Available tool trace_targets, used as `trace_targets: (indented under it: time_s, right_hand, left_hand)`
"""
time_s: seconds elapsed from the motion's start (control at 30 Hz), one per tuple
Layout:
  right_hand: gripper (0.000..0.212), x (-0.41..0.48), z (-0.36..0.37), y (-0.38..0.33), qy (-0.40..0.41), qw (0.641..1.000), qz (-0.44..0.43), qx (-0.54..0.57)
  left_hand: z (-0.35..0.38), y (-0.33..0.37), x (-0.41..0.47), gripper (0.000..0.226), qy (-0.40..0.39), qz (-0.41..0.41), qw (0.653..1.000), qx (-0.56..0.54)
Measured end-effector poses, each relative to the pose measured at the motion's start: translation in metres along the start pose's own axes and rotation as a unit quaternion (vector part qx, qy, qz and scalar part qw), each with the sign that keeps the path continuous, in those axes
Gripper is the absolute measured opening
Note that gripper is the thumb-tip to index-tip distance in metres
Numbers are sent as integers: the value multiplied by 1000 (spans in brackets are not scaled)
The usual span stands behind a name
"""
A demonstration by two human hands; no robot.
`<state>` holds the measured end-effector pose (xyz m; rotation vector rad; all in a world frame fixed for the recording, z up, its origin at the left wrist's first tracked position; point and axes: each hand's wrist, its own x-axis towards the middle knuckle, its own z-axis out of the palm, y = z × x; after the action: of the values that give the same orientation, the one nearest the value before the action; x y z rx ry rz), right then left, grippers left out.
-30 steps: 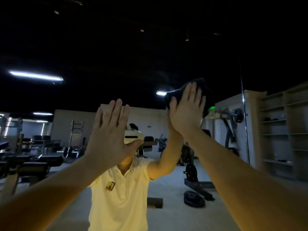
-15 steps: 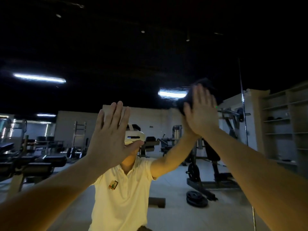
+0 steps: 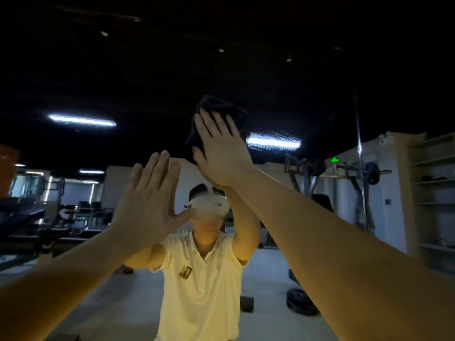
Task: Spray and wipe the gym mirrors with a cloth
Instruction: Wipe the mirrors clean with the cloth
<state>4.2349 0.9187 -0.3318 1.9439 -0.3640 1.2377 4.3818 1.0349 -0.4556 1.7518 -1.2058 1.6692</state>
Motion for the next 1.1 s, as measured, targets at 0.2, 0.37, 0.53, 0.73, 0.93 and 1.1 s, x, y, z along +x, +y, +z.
trace_targets:
  time_s: [0.2,0.37,0.53,0.73,0.93,1.1]
  right_hand:
    - [73,-53,0,86,-7,999,36,-38]
    - [77,-111,-5,174,-36,988,131,-68]
    - [79,-153,-5,238,-28,969,231,-77]
    - [79,-135,-1,189,-9,964,266,-23]
    - [78,-140,11,88,-3,999,53,-4]
    - [76,-154,14,113,-27,998,-28,-45]
  left_hand:
    - [-4,34,7,108,-5,-22,1000,-7]
    - [7,100,16,109,16,-11,1000,-21]
    - [11,121,17,117,0,-34,999,-7]
    - [1,119,20,121,-52,-53,997,19]
    - [-3,118,19,119,-57,-56,996,26]
    - [-6,122,15,117,-49,-64,997,-6]
